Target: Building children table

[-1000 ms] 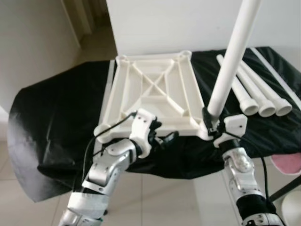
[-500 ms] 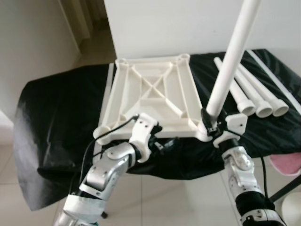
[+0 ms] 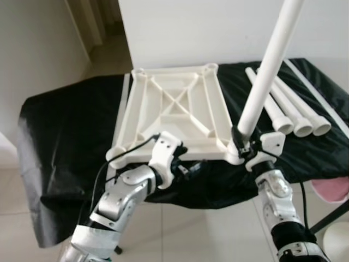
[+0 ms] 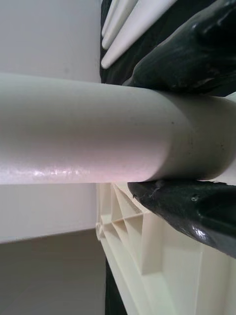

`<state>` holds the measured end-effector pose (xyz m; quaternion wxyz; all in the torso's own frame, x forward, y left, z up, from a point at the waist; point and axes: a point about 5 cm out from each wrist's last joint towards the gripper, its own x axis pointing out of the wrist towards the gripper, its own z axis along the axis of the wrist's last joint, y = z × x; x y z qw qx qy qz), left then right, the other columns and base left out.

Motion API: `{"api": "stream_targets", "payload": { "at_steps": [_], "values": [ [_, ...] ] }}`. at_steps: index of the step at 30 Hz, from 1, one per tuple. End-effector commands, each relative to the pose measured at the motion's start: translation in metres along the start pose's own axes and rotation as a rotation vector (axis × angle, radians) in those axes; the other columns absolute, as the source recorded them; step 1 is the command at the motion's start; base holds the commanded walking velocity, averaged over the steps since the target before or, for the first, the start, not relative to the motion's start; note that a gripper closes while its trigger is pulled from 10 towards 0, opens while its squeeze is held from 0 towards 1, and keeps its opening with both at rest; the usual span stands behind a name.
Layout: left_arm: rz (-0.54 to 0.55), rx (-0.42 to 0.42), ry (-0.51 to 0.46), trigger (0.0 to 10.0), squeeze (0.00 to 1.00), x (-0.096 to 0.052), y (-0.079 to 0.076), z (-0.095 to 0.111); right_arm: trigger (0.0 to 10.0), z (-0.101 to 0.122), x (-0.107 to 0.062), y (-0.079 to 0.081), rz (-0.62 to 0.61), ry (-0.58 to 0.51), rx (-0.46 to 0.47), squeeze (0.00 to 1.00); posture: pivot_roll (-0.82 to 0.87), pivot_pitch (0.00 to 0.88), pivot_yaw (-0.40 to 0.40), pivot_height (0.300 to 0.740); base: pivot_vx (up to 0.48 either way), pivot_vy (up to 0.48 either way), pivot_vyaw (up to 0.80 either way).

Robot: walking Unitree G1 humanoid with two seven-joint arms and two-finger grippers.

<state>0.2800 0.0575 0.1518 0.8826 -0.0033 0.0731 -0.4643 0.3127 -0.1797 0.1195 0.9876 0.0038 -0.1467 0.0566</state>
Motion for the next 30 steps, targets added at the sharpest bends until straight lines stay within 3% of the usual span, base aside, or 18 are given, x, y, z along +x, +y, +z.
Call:
{"api": "stream_targets", "payload": {
  "at_steps": [1, 6, 10, 14, 18, 19, 22, 24, 30],
  "values": [
    [-0.127, 0.010, 0.001, 10.0, 0.00, -0.002, -0.007, 0.003, 10.0, -0.030, -0.019, -0.003, -0.101, 0.174, 0.013, 0.00, -0.05, 0.000, 0.063, 0.740, 0.000, 0.000, 0.00],
    [-0.123, 0.006, 0.001, 10.0, 0.00, -0.001, -0.006, 0.004, 10.0, -0.024, -0.021, 0.012, -0.334, 0.115, 0.013, 0.00, -0.05, 0.000, 0.059, 0.740, 0.000, 0.000, 0.00],
    [-0.124, 0.006, -0.002, 10.0, 0.00, -0.002, -0.006, 0.005, 10.0, -0.024, -0.023, 0.022, -0.355, 0.112, 0.018, 0.00, -0.05, 0.000, 0.058, 0.740, 0.000, 0.000, 0.00],
    [-0.122, 0.005, -0.003, 10.0, 0.00, -0.002, -0.006, 0.006, 10.0, -0.027, -0.025, 0.033, -0.325, 0.118, 0.032, 0.00, -0.04, 0.000, 0.058, 0.740, 0.000, 0.000, 0.00],
    [-0.119, 0.002, -0.003, 10.0, 0.00, -0.002, -0.005, 0.006, 10.0, -0.027, -0.026, 0.033, -0.314, 0.121, 0.025, 0.00, -0.05, 0.000, 0.059, 0.740, 0.000, 0.000, 0.00],
    [-0.118, 0.001, -0.005, 10.0, 0.00, -0.001, -0.005, 0.006, 10.0, -0.025, -0.025, 0.032, -0.289, 0.108, -0.028, 0.00, -0.05, 0.000, 0.058, 0.740, 0.000, 0.000, 0.00],
    [-0.117, 0.000, -0.006, 10.0, 0.00, -0.001, -0.005, 0.007, 10.0, -0.024, -0.025, 0.032, -0.276, 0.104, -0.048, 0.00, -0.05, 0.000, 0.058, 0.740, 0.000, 0.000, 0.00],
    [-0.114, -0.001, -0.007, 10.0, 0.00, -0.001, -0.004, 0.007, 10.0, -0.020, -0.025, 0.036, -0.187, 0.067, -0.161, 0.00, -0.05, 0.000, 0.058, 0.740, 0.000, 0.000, 0.00],
    [-0.113, -0.002, -0.007, 10.0, 0.00, -0.001, -0.004, 0.007, 10.0, -0.020, -0.027, 0.039, -0.085, 0.046, -0.184, 0.00, -0.05, 0.000, 0.059, 0.740, 0.000, 0.000, 0.00]
  ]
}}
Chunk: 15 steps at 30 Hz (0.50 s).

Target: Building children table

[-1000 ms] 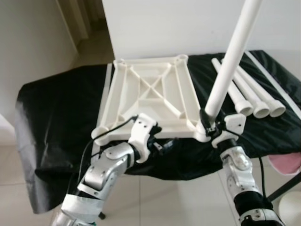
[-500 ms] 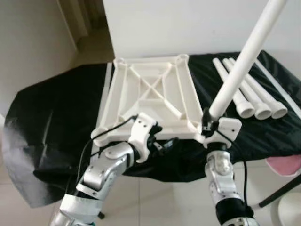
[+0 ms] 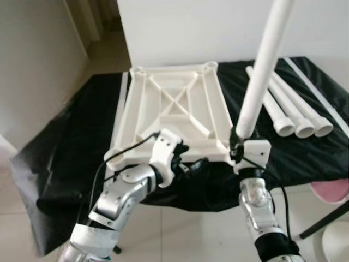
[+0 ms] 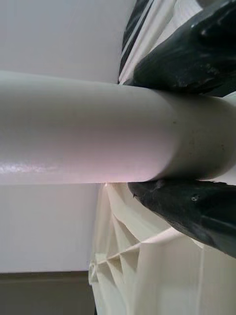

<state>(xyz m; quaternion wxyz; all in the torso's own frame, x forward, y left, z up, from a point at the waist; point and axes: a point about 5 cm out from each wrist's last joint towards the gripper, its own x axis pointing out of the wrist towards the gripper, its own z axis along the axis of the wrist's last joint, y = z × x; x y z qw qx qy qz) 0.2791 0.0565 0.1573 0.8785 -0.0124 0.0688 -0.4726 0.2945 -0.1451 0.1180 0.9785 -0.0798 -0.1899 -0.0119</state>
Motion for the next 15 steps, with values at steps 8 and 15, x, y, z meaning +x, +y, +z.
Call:
{"api": "stream_targets", "payload": {
  "at_steps": [8, 15],
  "values": [
    [-0.088, 0.010, 0.010, 10.0, 0.00, -0.002, 0.000, 0.003, 10.0, -0.030, -0.026, -0.003, 0.100, 0.178, 0.172, 0.00, -0.05, 0.000, 0.062, 0.740, 0.000, 0.000, 0.00],
    [-0.087, 0.012, 0.010, 10.0, 0.00, -0.002, 0.001, 0.003, 10.0, -0.035, -0.028, -0.006, 0.046, 0.215, 0.403, 0.00, -0.05, 0.000, 0.063, 0.740, 0.000, 0.000, 0.00]
  ]
}}
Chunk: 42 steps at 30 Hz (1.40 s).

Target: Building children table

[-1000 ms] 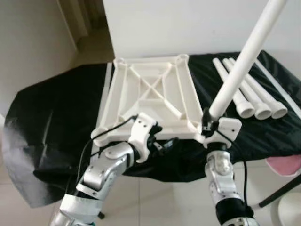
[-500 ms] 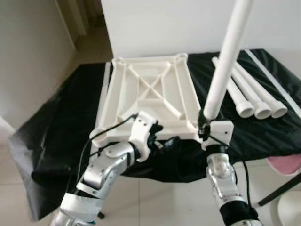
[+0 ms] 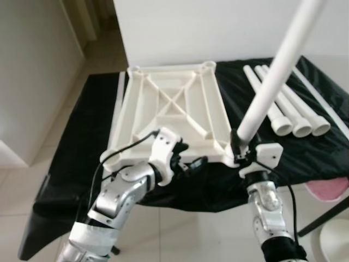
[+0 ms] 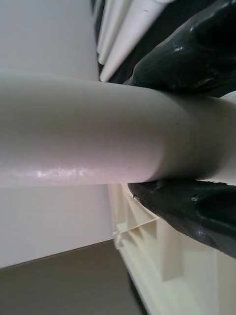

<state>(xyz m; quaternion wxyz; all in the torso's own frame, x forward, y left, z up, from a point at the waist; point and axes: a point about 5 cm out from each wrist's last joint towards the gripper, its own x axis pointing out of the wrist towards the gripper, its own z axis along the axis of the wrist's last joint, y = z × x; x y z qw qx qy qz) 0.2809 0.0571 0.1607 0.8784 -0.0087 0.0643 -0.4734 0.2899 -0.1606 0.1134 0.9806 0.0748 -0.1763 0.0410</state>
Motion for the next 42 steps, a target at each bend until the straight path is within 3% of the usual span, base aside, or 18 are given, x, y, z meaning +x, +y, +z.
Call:
{"api": "stream_targets", "payload": {
  "at_steps": [1, 3, 8, 10, 16, 29, 32, 36, 42],
  "values": [
    [-0.086, 0.001, 0.013, 10.0, 0.00, -0.002, -0.001, 0.000, 10.0, -0.031, -0.021, 0.000, -0.030, 0.186, 0.085, 0.00, -0.05, 0.000, 0.063, 0.740, 0.000, 0.000, 0.00],
    [-0.085, 0.002, 0.014, 10.0, 0.00, -0.002, -0.001, 0.000, 10.0, -0.031, -0.022, -0.001, -0.039, 0.176, 0.107, 0.00, -0.05, 0.000, 0.063, 0.740, 0.000, 0.000, 0.00],
    [-0.084, 0.002, 0.017, 10.0, 0.00, -0.002, -0.001, -0.001, 10.0, -0.034, -0.024, -0.003, 0.003, 0.202, 0.036, 0.00, -0.05, 0.000, 0.065, 0.740, 0.000, 0.000, 0.00],
    [-0.090, 0.002, 0.019, 10.0, 0.00, -0.002, -0.002, -0.001, 10.0, -0.034, -0.019, -0.001, 0.119, 0.230, -0.110, 0.00, -0.05, 0.000, 0.071, 0.740, 0.000, 0.000, 0.00],
    [-0.093, 0.004, 0.022, 10.0, 0.00, -0.002, -0.002, -0.001, 10.0, -0.031, -0.014, -0.001, 0.221, 0.236, -0.186, 0.00, -0.05, 0.000, 0.074, 0.740, 0.000, 0.000, 0.00],
    [-0.093, 0.006, 0.027, 10.0, 0.00, -0.004, -0.003, -0.001, 10.0, -0.036, -0.015, -0.010, 0.245, 0.288, -0.179, 0.00, -0.05, 0.000, 0.072, 0.740, 0.000, 0.000, 0.00],
    [-0.095, 0.009, 0.027, 10.0, 0.00, -0.003, -0.003, -0.001, 10.0, -0.038, -0.015, -0.013, 0.216, 0.322, -0.121, 0.00, -0.05, 0.000, 0.072, 0.740, 0.000, 0.000, 0.00],
    [-0.096, 0.009, 0.024, 10.0, 0.00, -0.003, -0.002, 0.000, 10.0, -0.045, -0.013, -0.022, 0.178, 0.408, -0.212, 0.00, -0.05, 0.000, 0.074, 0.740, 0.000, 0.000, 0.00],
    [-0.098, 0.011, 0.026, 10.0, 0.00, -0.001, -0.003, -0.001, 10.0, -0.046, -0.008, -0.026, 0.139, 0.423, -0.188, 0.00, -0.06, 0.000, 0.074, 0.740, 0.000, 0.000, 0.00]
  ]
}}
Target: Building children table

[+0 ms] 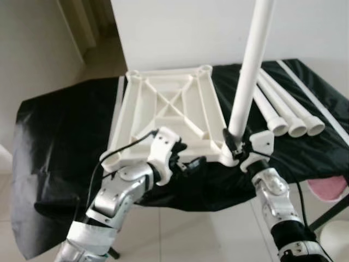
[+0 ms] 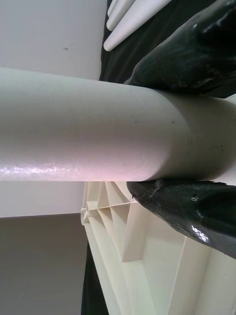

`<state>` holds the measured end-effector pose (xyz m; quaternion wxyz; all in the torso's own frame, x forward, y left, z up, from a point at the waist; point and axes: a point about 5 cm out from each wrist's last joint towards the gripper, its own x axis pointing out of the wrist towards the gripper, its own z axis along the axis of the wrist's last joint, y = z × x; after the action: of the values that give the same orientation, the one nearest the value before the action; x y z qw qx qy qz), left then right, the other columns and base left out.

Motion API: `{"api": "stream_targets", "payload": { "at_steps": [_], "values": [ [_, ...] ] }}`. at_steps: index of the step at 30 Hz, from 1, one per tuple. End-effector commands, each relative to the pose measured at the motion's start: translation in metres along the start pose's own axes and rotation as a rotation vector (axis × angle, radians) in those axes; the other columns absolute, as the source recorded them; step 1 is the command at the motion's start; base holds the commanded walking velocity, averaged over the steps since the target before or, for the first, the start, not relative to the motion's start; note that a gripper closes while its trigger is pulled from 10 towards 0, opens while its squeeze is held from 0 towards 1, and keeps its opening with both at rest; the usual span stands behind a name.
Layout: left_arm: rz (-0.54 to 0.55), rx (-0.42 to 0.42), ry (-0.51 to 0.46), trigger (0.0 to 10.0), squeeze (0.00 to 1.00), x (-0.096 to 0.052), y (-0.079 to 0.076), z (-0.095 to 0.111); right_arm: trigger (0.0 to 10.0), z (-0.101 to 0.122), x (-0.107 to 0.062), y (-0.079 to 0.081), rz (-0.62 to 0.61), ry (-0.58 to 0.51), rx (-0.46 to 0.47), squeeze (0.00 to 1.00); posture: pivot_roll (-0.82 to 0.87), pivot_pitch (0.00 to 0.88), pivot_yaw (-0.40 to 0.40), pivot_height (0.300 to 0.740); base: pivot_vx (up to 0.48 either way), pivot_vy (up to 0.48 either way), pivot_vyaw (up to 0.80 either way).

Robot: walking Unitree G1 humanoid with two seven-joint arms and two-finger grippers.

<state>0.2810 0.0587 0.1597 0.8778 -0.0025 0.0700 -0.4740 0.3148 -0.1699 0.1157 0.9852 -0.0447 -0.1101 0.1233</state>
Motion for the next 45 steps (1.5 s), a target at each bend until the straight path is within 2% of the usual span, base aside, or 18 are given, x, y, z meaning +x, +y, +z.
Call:
{"api": "stream_targets", "payload": {
  "at_steps": [1, 11, 14, 15, 17, 24, 28, 32, 36, 38, 45],
  "values": [
    [-0.100, 0.006, 0.009, 10.0, 0.00, 0.000, -0.005, 0.000, 10.0, -0.047, -0.026, 0.001, -0.033, 0.270, 0.051, 0.00, -0.06, 0.000, 0.073, 0.740, 0.000, 0.000, 0.00],
    [-0.094, 0.007, 0.008, 10.0, 0.00, -0.001, -0.004, 0.000, 10.0, -0.049, -0.030, 0.007, -0.102, 0.255, 0.057, 0.00, -0.05, 0.000, 0.070, 0.740, 0.000, 0.000, 0.00],
    [-0.096, 0.006, 0.008, 10.0, 0.00, -0.001, -0.004, 0.000, 10.0, -0.046, -0.031, 0.007, -0.230, 0.227, 0.048, 0.00, -0.05, 0.000, 0.070, 0.740, 0.000, 0.000, 0.00],
    [-0.096, 0.006, 0.008, 10.0, 0.00, -0.001, -0.004, 0.000, 10.0, -0.046, -0.031, 0.007, -0.230, 0.227, 0.048, 0.00, -0.05, 0.000, 0.070, 0.740, 0.000, 0.000, 0.00],
    [-0.097, 0.005, 0.008, 10.0, 0.00, -0.001, -0.005, 0.000, 10.0, -0.045, -0.032, 0.007, -0.335, 0.220, 0.040, 0.00, -0.05, 0.000, 0.070, 0.740, 0.000, 0.000, 0.00],
    [-0.101, 0.003, 0.006, 10.0, 0.00, 0.000, -0.005, 0.001, 10.0, -0.047, -0.035, 0.010, -0.480, 0.270, 0.036, 0.00, -0.06, 0.000, 0.068, 0.740, 0.000, 0.000, 0.00],
    [-0.100, 0.002, 0.006, 10.0, 0.00, 0.000, -0.005, 0.001, 10.0, -0.044, -0.034, 0.011, -0.553, 0.263, 0.030, 0.00, -0.05, 0.000, 0.067, 0.740, 0.000, 0.000, 0.00],
    [-0.099, 0.003, 0.004, 10.0, 0.00, 0.000, -0.005, 0.001, 10.0, -0.038, -0.034, 0.007, -0.692, 0.260, 0.051, 0.00, -0.05, 0.000, 0.066, 0.740, 0.000, 0.000, 0.00],
    [-0.098, 0.001, 0.002, 10.0, 0.00, 0.000, -0.005, 0.001, 10.0, -0.035, -0.035, 0.006, -0.746, 0.244, 0.058, 0.00, -0.05, 0.000, 0.064, 0.740, 0.000, 0.000, 0.00],
    [-0.097, 0.003, 0.003, 10.0, 0.00, 0.000, -0.005, 0.001, 10.0, -0.033, -0.035, 0.005, -0.772, 0.240, 0.024, 0.00, -0.05, 0.000, 0.065, 0.740, 0.000, 0.000, 0.00],
    [-0.091, -0.001, 0.001, 10.0, 0.00, 0.000, -0.004, 0.002, 10.0, -0.032, -0.037, 0.000, -0.770, 0.232, -0.014, 0.00, -0.05, 0.000, 0.061, 0.740, 0.000, 0.000, 0.00]
  ]
}}
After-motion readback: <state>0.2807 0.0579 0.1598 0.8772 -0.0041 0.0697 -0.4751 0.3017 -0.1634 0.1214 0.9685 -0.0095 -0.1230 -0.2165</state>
